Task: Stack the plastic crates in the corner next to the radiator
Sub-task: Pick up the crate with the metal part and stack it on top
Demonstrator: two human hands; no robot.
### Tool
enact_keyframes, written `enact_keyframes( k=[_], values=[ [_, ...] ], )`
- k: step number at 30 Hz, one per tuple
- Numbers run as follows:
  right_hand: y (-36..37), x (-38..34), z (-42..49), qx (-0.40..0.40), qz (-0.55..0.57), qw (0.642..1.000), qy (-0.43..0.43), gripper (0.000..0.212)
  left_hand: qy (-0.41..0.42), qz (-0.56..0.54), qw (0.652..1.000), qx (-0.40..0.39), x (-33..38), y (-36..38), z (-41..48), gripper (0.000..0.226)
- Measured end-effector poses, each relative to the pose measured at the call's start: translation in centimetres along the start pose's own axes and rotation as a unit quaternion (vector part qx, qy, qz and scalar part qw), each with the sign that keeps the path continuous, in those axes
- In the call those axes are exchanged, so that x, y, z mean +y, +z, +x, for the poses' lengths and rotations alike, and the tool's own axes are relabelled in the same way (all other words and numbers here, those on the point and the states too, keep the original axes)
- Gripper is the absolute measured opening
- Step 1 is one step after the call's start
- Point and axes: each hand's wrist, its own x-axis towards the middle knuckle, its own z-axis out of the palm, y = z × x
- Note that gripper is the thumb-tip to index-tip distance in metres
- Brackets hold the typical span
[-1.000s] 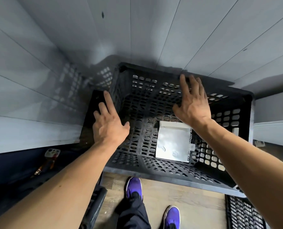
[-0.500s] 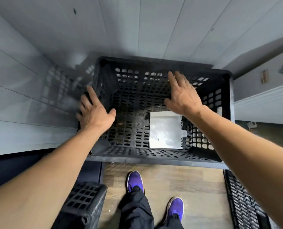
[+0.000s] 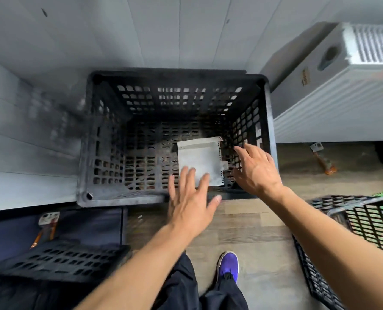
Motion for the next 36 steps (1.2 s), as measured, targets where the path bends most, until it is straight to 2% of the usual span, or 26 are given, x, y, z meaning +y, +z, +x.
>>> enact_keyframes(
  k=[3,6,9,14,19,25,30,36],
  values=[
    [-0.1,1.9,-1.3,0.029,-0.028,0.999,-0.037,0.060,0.013,0.007,1.000,-0.019,2.7,2.2,-0.4,0.059],
    [0.3,3.0,-2.7,0.044,-0.043,0.997,-0.051,0.056,-0.014,0.014,1.000,-0.004,3.5,3.4,0.2,0.050],
    [1.1,4.4,-3.7,0.012,-0.019,0.998,-0.063,0.048,-0.019,0.017,1.000,0.017,3.6,3.6,0.4,0.043],
    [1.4,4.8,-3.5,-0.050,0.015,0.995,-0.085,0.059,-0.015,0.032,0.999,0.015,3.8,3.5,0.5,0.041],
    [1.4,5.2,-3.4,-0.068,0.012,0.993,-0.099,0.058,-0.014,0.033,0.999,0.000,3.6,3.7,0.8,0.041],
    [1.6,5.5,-3.6,-0.056,0.036,0.991,-0.114,0.043,-0.014,0.022,1.000,-0.014,3.3,3.8,1.0,0.037],
    [2.2,5.1,-4.8,-0.037,0.020,0.994,-0.105,0.049,-0.016,0.022,0.999,-0.028,3.3,3.6,1.0,0.036],
    [4.3,4.9,-9.4,0.015,0.092,0.993,-0.068,0.056,-0.023,0.040,0.999,-0.024,3.5,3.9,0.9,0.040]
  ],
)
